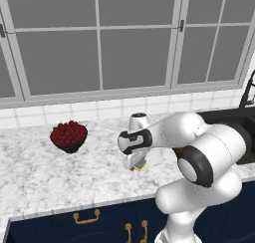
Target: Pick up the sponge from the counter and clean the cutting board by briefly scrubbing or pressing down on the cutting board. Once finished, release the sponge.
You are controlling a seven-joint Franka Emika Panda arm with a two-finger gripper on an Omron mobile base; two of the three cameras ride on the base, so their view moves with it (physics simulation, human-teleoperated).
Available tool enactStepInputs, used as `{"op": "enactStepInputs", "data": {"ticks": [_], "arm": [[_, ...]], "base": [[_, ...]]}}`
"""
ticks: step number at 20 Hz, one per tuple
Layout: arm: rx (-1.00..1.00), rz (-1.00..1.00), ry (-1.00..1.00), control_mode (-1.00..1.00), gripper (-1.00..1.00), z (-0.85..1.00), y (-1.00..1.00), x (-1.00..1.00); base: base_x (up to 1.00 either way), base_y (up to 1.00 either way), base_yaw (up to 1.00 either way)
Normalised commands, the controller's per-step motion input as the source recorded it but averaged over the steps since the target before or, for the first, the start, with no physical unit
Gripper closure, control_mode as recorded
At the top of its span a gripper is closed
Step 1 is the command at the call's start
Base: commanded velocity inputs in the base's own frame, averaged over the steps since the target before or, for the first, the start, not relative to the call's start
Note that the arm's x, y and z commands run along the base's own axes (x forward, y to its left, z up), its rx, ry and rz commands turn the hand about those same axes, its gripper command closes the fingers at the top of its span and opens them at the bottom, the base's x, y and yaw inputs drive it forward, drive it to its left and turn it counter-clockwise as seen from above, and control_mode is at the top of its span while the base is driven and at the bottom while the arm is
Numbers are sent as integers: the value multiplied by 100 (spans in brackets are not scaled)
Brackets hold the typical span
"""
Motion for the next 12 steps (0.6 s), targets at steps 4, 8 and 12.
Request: {"op": "enactStepInputs", "data": {"ticks": [4,8,12], "arm": [[3,0,0,-100,-100,4,0,0],[1,0,0,-100,-100,1,0,2],[1,0,0,-100,-100,0,0,1]], "base": [[0,0,0],[0,0,0],[0,0,0]]}}
